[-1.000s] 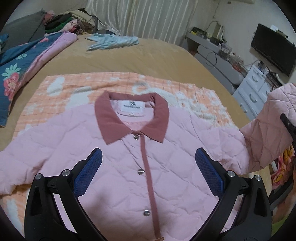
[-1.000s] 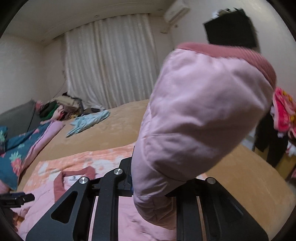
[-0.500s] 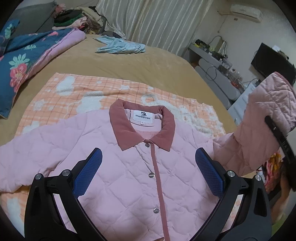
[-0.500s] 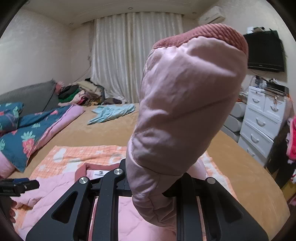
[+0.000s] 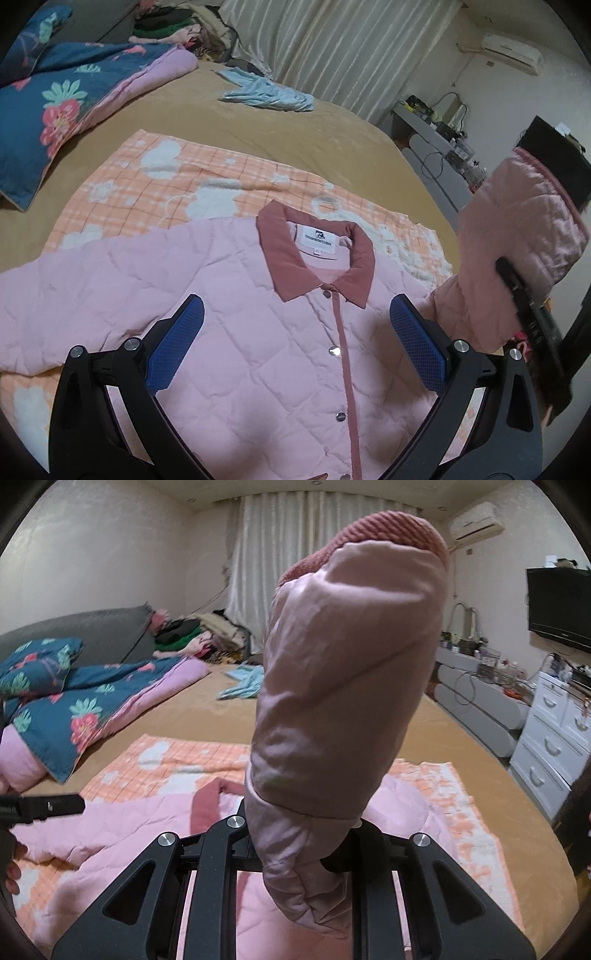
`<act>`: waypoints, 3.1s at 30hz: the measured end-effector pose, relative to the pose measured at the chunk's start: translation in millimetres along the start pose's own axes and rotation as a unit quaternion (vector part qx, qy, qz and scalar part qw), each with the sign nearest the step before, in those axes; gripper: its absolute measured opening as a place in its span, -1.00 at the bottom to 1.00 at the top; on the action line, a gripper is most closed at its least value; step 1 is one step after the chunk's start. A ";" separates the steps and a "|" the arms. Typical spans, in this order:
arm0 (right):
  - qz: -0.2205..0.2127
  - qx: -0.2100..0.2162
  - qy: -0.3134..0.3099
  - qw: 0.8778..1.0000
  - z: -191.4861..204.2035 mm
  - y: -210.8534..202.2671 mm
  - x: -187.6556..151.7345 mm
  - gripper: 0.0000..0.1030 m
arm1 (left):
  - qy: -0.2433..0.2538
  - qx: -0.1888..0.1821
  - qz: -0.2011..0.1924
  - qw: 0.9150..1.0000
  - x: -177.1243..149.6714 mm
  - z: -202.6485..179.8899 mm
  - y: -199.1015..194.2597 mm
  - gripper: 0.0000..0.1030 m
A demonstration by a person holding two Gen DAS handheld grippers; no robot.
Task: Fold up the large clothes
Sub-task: 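Fold the held sleeve across the jacket front with the right tool, then open the right tool and release the sleeve on the jacket front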
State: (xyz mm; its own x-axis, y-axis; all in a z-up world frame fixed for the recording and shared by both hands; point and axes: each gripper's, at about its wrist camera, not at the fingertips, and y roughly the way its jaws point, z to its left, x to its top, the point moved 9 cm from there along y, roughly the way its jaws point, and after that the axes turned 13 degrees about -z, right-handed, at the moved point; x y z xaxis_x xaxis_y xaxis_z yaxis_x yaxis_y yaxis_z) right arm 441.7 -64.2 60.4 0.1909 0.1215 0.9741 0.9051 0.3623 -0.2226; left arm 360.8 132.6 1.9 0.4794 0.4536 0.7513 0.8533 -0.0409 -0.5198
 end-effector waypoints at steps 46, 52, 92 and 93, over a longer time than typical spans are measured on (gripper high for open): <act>0.193 0.129 0.006 0.973 97.8 -29.0 -177.2 0.89 | -0.120 -0.050 0.138 0.982 -132.9 55.0 57.1 -0.21; 0.189 0.068 0.061 0.978 29.6 -30.6 -166.3 0.89 | -0.012 -0.032 0.068 0.997 -98.8 31.9 37.7 -0.70; 0.240 -0.044 0.092 0.966 -29.0 13.7 -198.9 0.92 | 0.035 0.035 0.058 0.997 -100.9 98.3 22.4 0.36; 0.232 -0.038 0.092 0.968 -21.8 8.3 -194.3 0.92 | 0.035 0.038 0.055 0.997 -99.2 99.6 18.6 0.51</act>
State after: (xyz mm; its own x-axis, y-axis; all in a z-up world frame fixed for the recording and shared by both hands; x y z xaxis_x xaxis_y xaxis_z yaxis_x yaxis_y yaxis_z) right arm 420.4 -104.9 -129.8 0.6406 0.0860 0.7631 0.7306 0.2378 -0.6401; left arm 308.6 175.5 -122.8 0.5844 0.3871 0.7132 0.7784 -0.0188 -0.6275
